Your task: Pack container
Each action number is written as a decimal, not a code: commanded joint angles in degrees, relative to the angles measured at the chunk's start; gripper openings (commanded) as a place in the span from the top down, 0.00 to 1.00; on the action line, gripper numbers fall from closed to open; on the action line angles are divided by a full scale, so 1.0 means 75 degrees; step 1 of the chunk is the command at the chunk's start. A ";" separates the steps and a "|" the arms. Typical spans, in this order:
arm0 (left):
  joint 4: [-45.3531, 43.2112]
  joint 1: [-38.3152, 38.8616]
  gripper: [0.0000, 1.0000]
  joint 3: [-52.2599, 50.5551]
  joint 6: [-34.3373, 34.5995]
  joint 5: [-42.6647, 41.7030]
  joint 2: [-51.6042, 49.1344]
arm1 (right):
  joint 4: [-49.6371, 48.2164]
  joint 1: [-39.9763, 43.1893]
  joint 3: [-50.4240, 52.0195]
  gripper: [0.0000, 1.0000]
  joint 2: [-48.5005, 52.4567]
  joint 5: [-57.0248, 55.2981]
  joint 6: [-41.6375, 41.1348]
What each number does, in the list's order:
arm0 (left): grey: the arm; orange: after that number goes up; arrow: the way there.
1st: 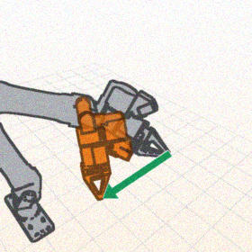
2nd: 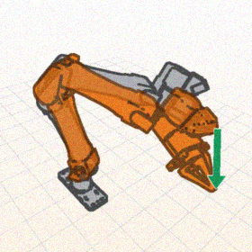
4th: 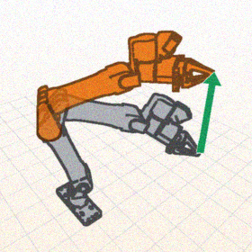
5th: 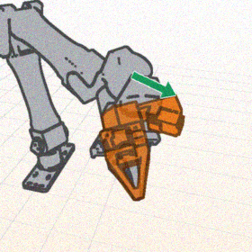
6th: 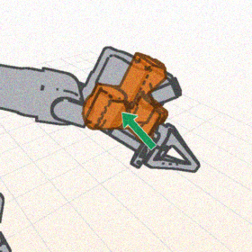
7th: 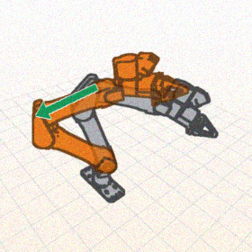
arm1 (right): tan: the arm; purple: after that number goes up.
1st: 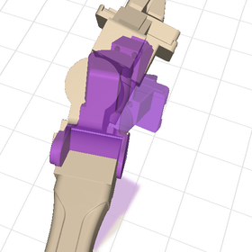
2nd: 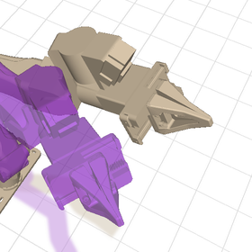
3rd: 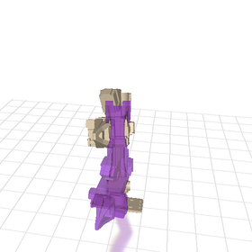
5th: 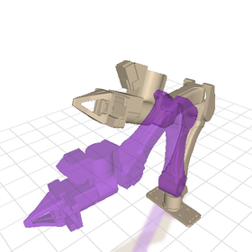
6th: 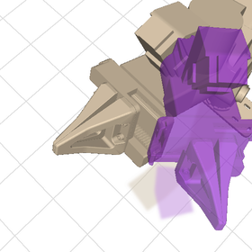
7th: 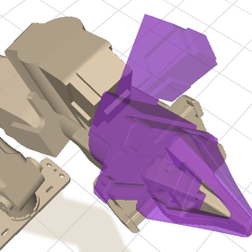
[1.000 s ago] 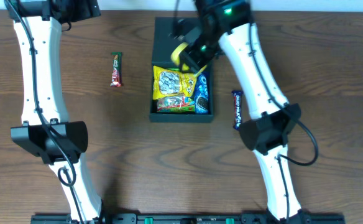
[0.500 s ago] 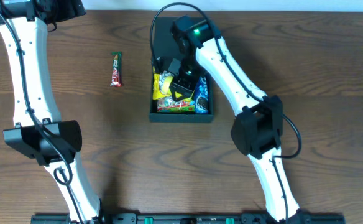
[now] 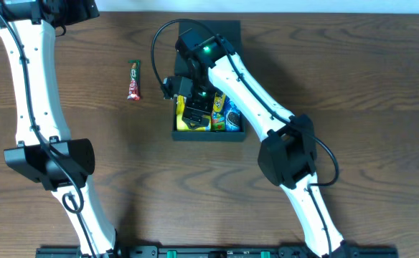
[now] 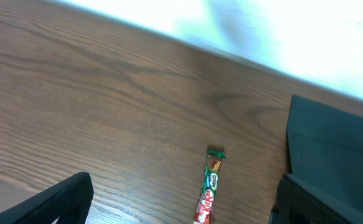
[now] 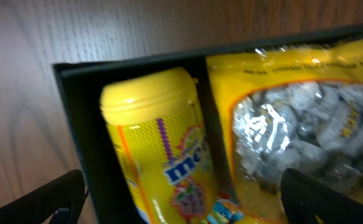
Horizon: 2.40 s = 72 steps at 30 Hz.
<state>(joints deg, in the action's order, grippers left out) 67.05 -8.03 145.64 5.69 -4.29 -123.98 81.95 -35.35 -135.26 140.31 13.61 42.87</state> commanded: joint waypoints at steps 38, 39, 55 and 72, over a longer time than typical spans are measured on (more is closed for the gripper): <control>-0.3450 0.1195 0.08 -0.5342 -0.1950 -0.0160 -0.0085 | 0.0632 0.3002 -0.2908 0.01 -0.0507 0.0449 -0.4943; -0.3488 0.1192 0.08 -0.5409 -0.1950 -0.0140 -0.0114 | 0.0650 0.3016 -0.2908 0.01 -0.0507 0.0446 -0.4943; -0.3998 0.1075 0.14 -0.7064 -0.1845 -0.0026 -0.0184 | 0.0635 0.3040 -0.2908 0.01 -0.0507 0.0446 -0.4943; -0.4989 0.1070 0.35 -0.7871 -0.1845 -0.0189 -0.0184 | 0.0644 0.3040 -0.2908 0.01 -0.0507 0.0440 -0.4943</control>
<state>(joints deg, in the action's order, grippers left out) 29.74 0.21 87.70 -7.68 -5.34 -124.36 86.72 -12.67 -156.59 137.29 16.14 6.61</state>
